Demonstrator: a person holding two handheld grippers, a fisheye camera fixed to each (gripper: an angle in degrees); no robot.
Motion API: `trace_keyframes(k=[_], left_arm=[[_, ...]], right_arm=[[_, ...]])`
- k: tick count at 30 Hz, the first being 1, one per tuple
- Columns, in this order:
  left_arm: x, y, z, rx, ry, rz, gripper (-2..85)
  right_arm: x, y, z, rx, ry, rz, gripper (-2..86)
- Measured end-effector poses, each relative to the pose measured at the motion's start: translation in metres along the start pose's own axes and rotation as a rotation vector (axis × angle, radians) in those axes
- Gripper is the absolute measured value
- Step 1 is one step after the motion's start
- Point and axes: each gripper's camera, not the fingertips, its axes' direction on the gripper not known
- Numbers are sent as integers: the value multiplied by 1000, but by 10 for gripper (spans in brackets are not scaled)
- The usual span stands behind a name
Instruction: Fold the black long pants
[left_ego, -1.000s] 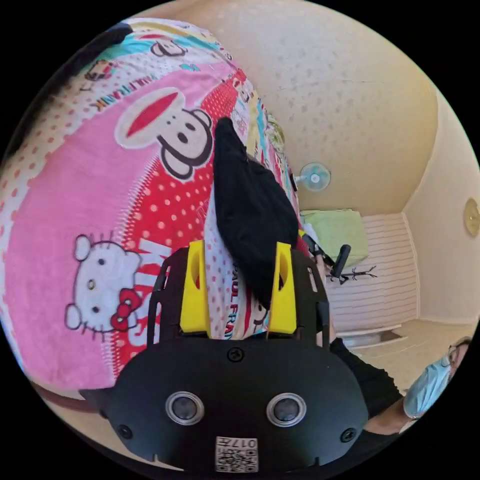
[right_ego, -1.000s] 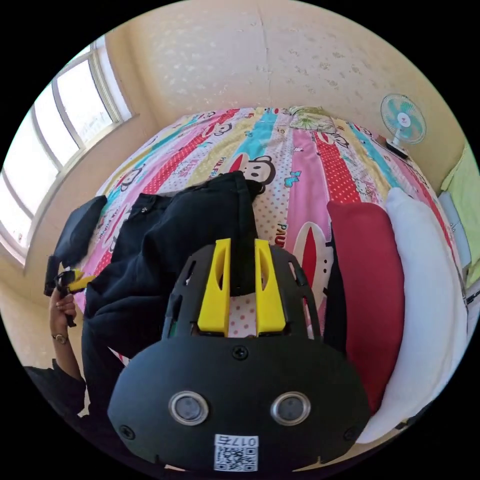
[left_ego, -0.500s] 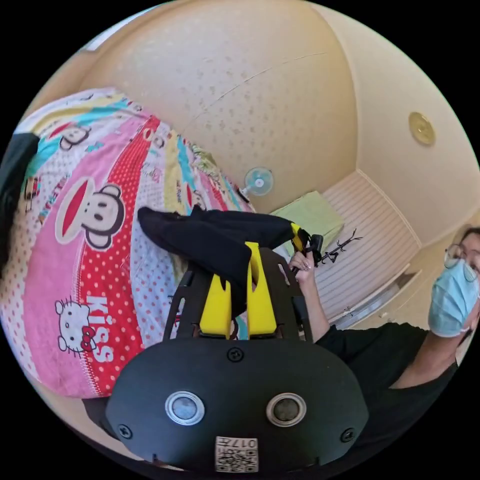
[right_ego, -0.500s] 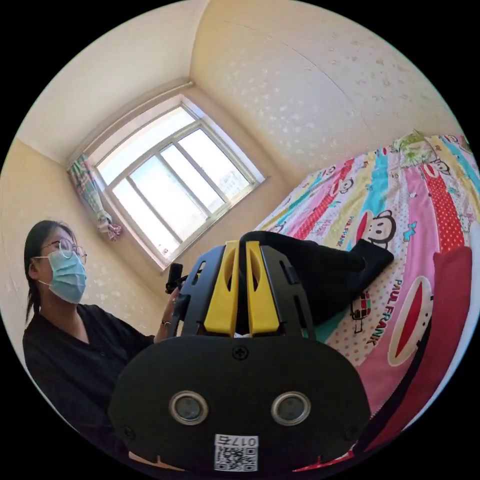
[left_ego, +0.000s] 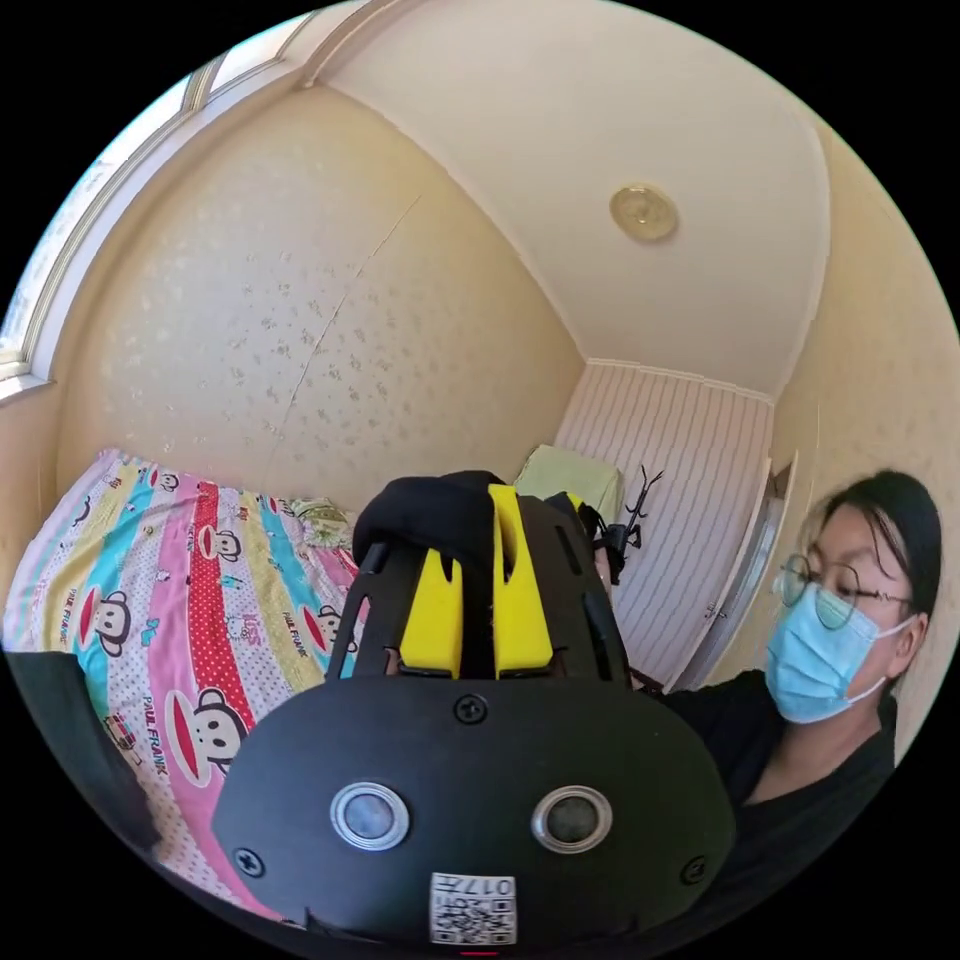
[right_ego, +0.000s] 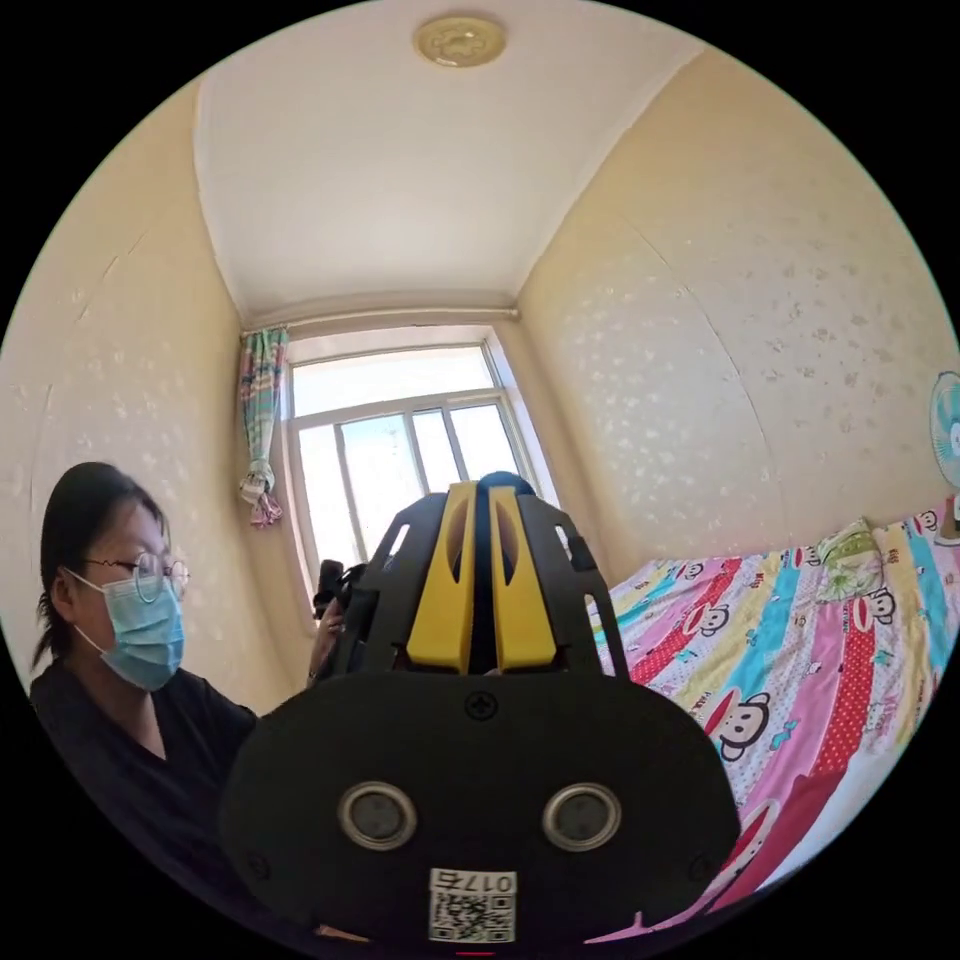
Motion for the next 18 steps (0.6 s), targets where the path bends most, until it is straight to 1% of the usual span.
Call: trace_keyframes(k=[1, 3, 4, 5, 6, 7, 8, 9, 10, 11, 12, 14, 16, 17, 18], left_arm=[[-25, -20, 27, -6, 2, -11, 39], [-62, -48, 73, -43, -39, 39, 47], [-90, -56, 102, -102, -80, 45, 61], [-124, -52, 129, -184, -158, -51, 82], [-141, -44, 139, -222, -205, -131, 108], [-171, -18, 156, -300, -275, -266, 158], [-191, 16, 169, -390, -313, -327, 169], [-199, 35, 174, -433, -337, -341, 174], [-209, 80, 183, -514, -369, -344, 169], [-217, 129, 190, -599, -363, -346, 167], [-220, 154, 193, -644, -353, -356, 167], [-224, 250, 191, -778, -329, -415, 173], [-216, 307, 174, -821, -342, -447, 174], [-205, 333, 158, -828, -379, -446, 177], [-198, 342, 149, -824, -405, -437, 179]], right_arm=[[20, -19, 17, 17, 76, -30, 24], [53, -46, 49, -4, 208, -101, 31], [85, -57, 75, -63, 292, -75, 41], [124, -58, 99, -155, 340, 47, 55], [143, -54, 109, -208, 359, 114, 64], [174, -35, 124, -311, 415, 231, 80], [195, -6, 134, -409, 473, 303, 92], [203, 12, 138, -457, 492, 313, 94], [214, 52, 142, -552, 509, 300, 99], [223, 96, 144, -650, 514, 289, 102], [227, 120, 143, -701, 518, 293, 103], [242, 214, 128, -857, 521, 359, 108], [245, 279, 106, -917, 523, 428, 111], [243, 314, 89, -930, 542, 470, 114], [240, 329, 80, -932, 551, 490, 116]])
